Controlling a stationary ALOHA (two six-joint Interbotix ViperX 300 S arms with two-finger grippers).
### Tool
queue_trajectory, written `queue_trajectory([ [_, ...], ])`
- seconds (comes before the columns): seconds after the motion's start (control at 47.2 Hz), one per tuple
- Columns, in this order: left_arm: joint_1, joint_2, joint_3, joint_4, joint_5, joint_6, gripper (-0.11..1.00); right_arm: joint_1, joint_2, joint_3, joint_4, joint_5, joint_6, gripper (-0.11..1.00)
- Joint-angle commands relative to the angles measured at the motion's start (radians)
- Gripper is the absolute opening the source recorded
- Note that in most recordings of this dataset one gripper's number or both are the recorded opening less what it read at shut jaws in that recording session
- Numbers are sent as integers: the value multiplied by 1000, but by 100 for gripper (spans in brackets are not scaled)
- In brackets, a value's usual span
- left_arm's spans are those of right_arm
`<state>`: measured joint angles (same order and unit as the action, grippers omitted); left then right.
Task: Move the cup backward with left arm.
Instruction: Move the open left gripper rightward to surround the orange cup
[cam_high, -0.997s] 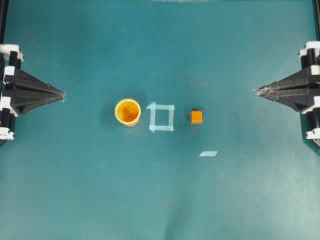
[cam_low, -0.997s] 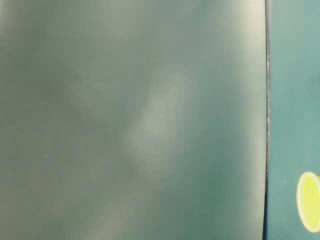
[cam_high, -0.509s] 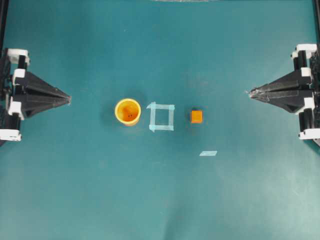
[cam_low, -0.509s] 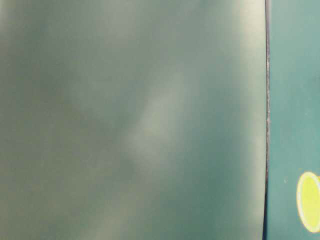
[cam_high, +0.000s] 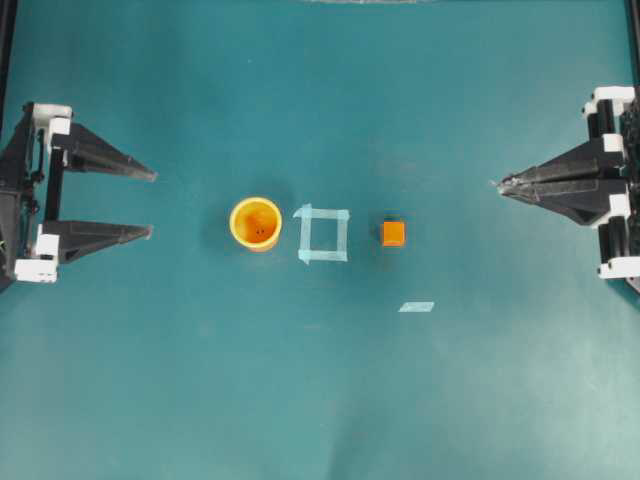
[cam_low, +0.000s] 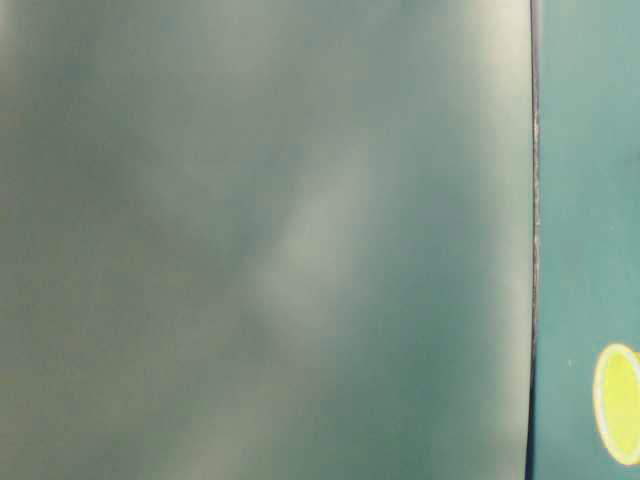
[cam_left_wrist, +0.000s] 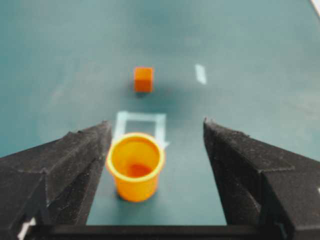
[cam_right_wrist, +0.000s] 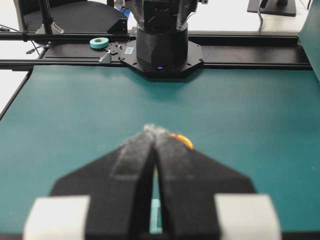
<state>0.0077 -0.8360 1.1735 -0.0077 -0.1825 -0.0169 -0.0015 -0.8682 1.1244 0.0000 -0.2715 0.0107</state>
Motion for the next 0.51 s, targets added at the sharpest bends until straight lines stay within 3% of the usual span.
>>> queue_trajectory([
  [0.0, 20, 21, -9, -2, -8, -2, 73, 2, -2, -32, 2, -3, 2, 0],
  [0.191, 31, 91, 8, -2, -37, -3, 84, 2, -2, -32, 3, -6, 2, 0],
  [0.488, 31, 278, 51, -2, -235, -6, 84, 2, -3, -32, 3, -3, 2, 0],
])
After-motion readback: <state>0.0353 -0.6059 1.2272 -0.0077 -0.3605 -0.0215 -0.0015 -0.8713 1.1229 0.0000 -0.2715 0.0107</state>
